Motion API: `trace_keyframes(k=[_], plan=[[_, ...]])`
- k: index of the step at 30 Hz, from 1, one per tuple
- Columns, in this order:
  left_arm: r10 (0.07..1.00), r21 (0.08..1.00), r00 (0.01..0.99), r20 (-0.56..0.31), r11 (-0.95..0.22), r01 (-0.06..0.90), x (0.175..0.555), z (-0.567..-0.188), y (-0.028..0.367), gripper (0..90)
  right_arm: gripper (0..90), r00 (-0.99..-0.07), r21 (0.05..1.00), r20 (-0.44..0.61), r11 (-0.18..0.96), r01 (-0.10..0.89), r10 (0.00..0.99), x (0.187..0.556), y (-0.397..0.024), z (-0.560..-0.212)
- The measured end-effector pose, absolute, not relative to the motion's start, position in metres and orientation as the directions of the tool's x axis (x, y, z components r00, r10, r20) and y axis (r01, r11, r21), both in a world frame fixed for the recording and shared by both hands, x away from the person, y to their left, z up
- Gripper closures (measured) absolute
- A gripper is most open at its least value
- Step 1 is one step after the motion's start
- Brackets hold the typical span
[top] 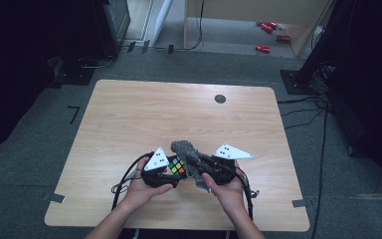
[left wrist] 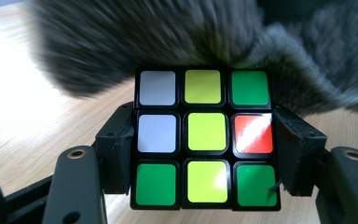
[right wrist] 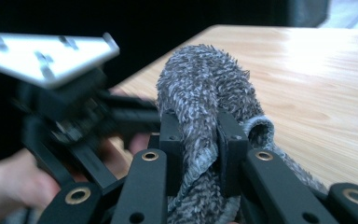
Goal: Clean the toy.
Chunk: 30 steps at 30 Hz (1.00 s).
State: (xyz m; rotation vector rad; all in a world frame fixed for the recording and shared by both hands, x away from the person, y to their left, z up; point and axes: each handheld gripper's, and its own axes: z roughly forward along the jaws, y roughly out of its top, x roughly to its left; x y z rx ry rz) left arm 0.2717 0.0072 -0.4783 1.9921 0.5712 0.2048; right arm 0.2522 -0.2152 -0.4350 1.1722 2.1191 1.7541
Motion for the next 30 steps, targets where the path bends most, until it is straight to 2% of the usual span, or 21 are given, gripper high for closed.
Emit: trace_keyframes(k=[3,7,10,15,23,30], plan=[[0.481,0.874,0.873,-0.082,-0.386,0.295,0.269,-0.478,0.003,35.2,77.5,-0.675,0.89,0.326,0.025,0.454,0.661,0.254,-0.218,-0.437],[0.493,0.887,0.862,-0.116,-0.339,0.313,0.273,-0.473,0.01,35.2,77.9,-0.635,0.879,0.327,0.021,0.476,0.7,0.258,-0.229,-0.447],[0.487,0.885,0.867,-0.106,-0.352,0.306,0.272,-0.473,0.011,35.2,78.2,-0.645,0.873,0.35,0.012,0.487,0.679,0.254,-0.228,-0.445],[0.489,0.889,0.868,-0.086,-0.356,0.288,0.268,-0.472,0.009,35.2,79.0,-0.67,0.894,0.323,0.016,0.447,0.668,0.247,-0.215,-0.431],[0.505,0.91,0.859,-0.086,-0.311,0.274,0.269,-0.465,0.019,35.2,79.5,-0.613,0.854,0.408,-0.046,0.518,0.677,0.257,-0.231,-0.45],[0.498,0.924,0.866,-0.051,-0.306,0.23,0.265,-0.462,0.016,35.2,79.5,-0.661,0.891,0.364,-0.039,0.452,0.656,0.246,-0.222,-0.428]])
